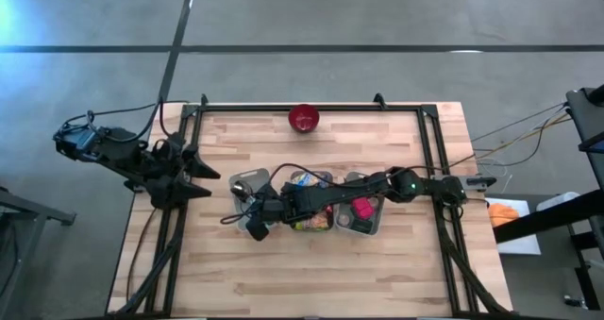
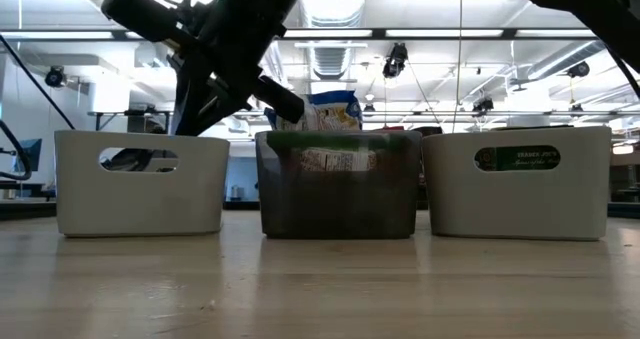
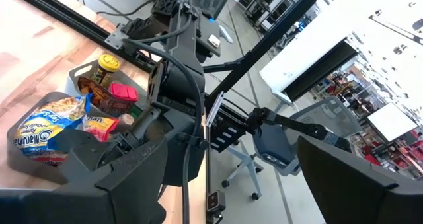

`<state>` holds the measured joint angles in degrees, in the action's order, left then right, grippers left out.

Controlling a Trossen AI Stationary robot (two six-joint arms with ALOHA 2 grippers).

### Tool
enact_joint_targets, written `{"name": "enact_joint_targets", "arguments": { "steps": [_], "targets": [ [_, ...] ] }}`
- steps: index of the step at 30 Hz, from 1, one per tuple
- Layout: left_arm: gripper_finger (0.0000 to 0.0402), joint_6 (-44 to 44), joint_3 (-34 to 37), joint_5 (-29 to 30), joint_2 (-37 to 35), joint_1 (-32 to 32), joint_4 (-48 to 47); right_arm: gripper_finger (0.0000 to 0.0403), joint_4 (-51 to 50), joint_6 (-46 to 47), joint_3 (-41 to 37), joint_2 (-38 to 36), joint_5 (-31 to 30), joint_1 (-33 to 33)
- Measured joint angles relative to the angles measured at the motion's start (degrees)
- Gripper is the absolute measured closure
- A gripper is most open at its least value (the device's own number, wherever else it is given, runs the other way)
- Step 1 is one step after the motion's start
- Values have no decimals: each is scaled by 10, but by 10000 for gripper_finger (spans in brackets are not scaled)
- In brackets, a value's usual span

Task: Pick & Place Food Item
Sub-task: Put the black spoon into the left gray bin

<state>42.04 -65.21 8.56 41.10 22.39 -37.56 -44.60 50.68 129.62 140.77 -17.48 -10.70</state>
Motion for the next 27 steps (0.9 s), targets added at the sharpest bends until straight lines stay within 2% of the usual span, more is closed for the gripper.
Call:
{"name": "enact_joint_targets", "arguments": {
  "steps": [18,21,27],
  "targets": [
    [60,4,0,0,0,0,0,392,0,1,0,0,11,1],
    [60,4,0,0,0,0,0,372,2,-1,0,0,12,1],
    [60,5,0,0,0,0,0,302,2,2,0,0,12,2]
  ]
}}
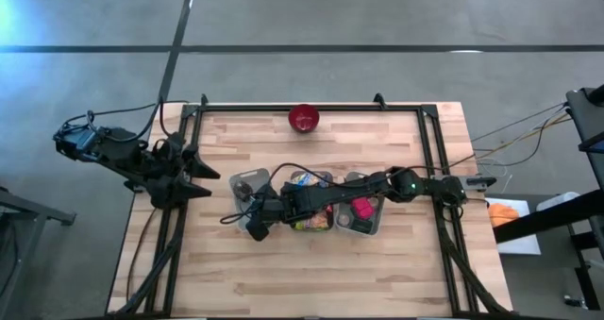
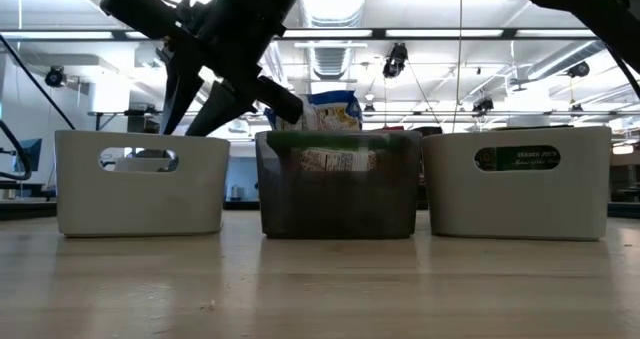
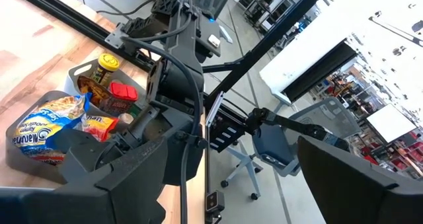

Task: Pick & Place Food Item
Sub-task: Put the black spoon into the left gray bin, then return to Home Position

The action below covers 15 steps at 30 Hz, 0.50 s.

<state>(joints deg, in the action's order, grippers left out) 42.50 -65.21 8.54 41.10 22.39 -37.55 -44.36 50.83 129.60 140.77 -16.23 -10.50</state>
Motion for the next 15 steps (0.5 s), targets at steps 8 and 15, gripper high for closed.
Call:
{"name": "enact_joint_targets", "arguments": {
  "steps": [8,15],
  "targets": [
    [61,0,0,0,0,0,0,249,0,1,0,0,0,1],
    [61,2,0,0,0,0,0,220,2,-4,7,0,-2,1]
  ]
}}
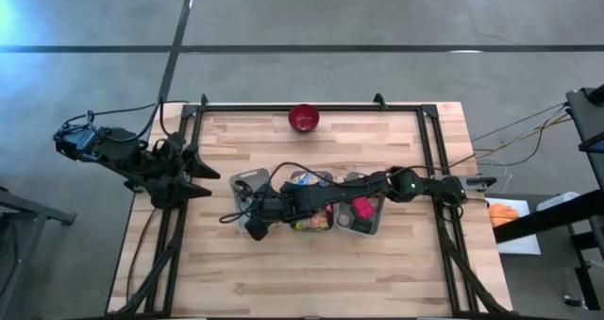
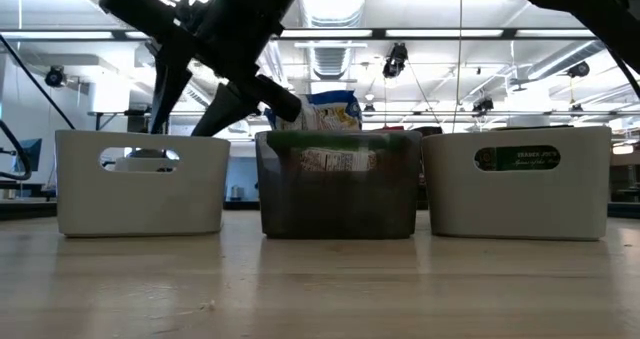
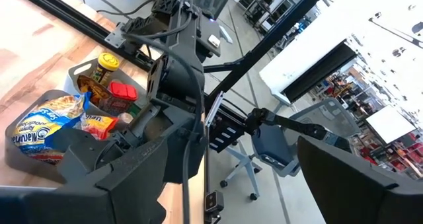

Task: Pick & Place Food Item
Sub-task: Return to Home Position

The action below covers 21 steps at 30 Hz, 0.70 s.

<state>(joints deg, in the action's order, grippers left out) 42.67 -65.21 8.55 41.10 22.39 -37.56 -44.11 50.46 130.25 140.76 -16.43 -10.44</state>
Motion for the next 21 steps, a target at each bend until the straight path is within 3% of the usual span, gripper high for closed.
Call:
{"name": "enact_joint_targets", "arguments": {
  "steps": [10,21],
  "targets": [
    [61,-21,-1,0,-13,0,0,217,-2,-72,16,-59,-11,-20],
    [61,-35,-1,0,-13,0,0,217,-161,-62,5,-168,-172,-71]
  ]
}}
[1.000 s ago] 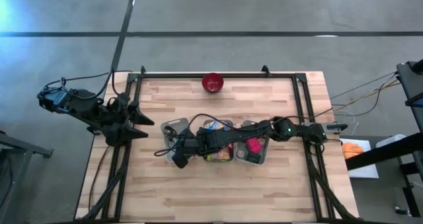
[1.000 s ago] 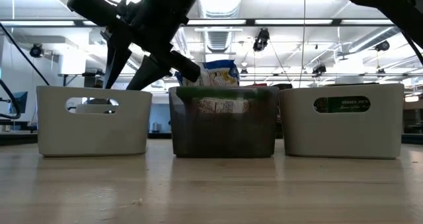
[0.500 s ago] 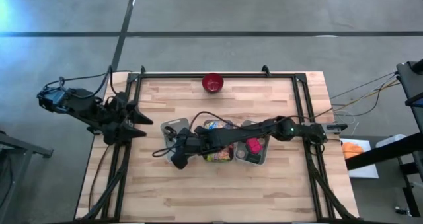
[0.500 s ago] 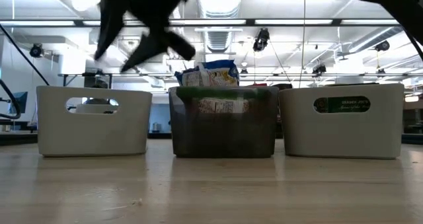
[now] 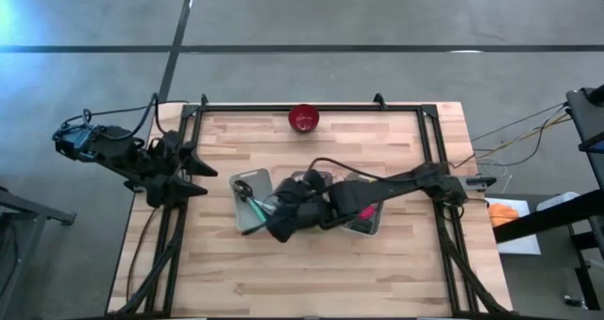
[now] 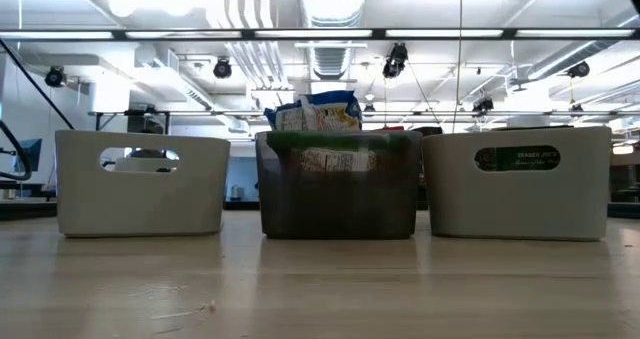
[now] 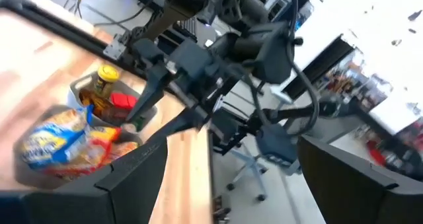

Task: Pick & Place Food Item
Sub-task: Return to Home Position

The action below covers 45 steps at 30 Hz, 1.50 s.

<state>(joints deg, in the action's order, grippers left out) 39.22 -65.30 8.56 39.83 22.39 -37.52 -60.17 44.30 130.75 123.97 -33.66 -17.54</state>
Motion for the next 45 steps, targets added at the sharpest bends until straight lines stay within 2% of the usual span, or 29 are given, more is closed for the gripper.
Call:
{"name": "enact_joint_targets", "arguments": {
  "steps": [8,16,20,27,31,35,42,44,45],
  "targets": [
    [61,-166,0,0,-2,0,-1,217,-85,43,-58,-92,-44,-42],
    [61,-174,0,0,-17,0,0,217,-73,137,-241,-266,-124,-114],
    [61,-183,0,1,-22,0,-1,217,17,154,-352,-356,-144,-152],
    [60,-199,0,23,-23,0,-25,217,316,-14,-561,-489,-142,-211],
    [60,-187,23,24,-35,0,-47,217,441,-56,-675,-572,-139,-238],
    [60,-177,79,24,-68,0,-1,217,470,-34,-763,-656,-139,-257],
    [60,-176,195,35,-156,-8,96,217,473,113,-865,-764,-141,-277],
    [60,-173,225,39,-181,-12,107,217,477,98,-882,-780,-148,-277],
    [60,-173,238,41,-193,-14,115,217,487,58,-888,-787,-149,-276]
  ]
}}
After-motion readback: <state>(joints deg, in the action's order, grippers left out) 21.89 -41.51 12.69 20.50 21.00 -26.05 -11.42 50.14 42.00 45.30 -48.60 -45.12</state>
